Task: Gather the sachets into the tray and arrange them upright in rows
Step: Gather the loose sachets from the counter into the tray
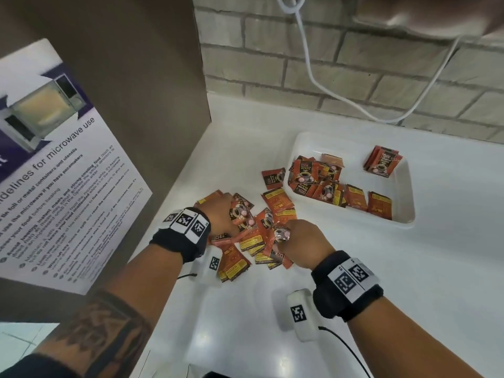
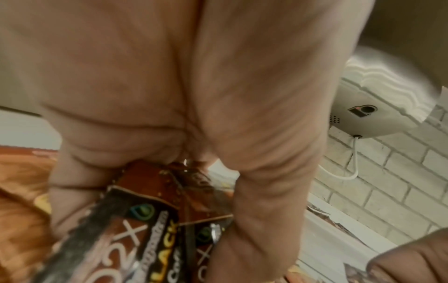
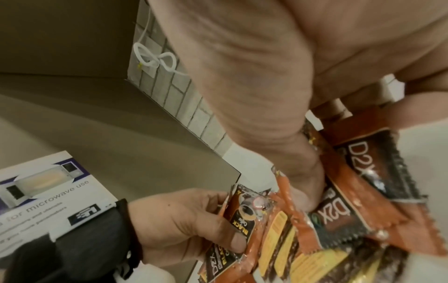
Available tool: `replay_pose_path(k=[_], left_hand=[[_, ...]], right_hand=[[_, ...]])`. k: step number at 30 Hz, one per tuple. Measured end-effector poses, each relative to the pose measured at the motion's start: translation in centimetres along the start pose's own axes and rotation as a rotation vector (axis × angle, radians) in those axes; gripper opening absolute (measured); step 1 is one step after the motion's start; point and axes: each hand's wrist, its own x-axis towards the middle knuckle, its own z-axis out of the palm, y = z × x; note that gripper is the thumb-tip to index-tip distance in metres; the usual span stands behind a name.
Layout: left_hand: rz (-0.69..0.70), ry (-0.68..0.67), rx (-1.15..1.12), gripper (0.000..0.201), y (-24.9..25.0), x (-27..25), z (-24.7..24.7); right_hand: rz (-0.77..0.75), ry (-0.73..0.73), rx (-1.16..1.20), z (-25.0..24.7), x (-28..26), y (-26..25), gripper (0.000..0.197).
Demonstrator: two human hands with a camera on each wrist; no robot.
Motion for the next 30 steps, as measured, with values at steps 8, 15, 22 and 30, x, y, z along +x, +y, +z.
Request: replay_pose_path(k=[8, 15, 22, 30], left_hand=[[0.07, 0.027, -0.07, 0.068, 0.8, -0.1, -0.6], [0.109, 0.01, -0.033, 0.033, 2.9, -0.7, -4.4], [0.262, 0.119, -0.402, 0.032, 10.5, 1.4, -6.6], [0.444, 0.192, -0.235, 0.024, 21.2, 5.2, -2.0]], right_hand=[[-0.051, 0.084, 0.187, -1.6, -0.5, 0.9, 0.013], [-0.106, 0.356, 0.384, -7.3, -0.8, 3.2, 0.018], [0.157, 0.667, 0.649, -11.3, 2.8, 9.0, 0.043], [0.26, 0.572, 0.278, -11.9, 4.1, 12.2, 0.025]])
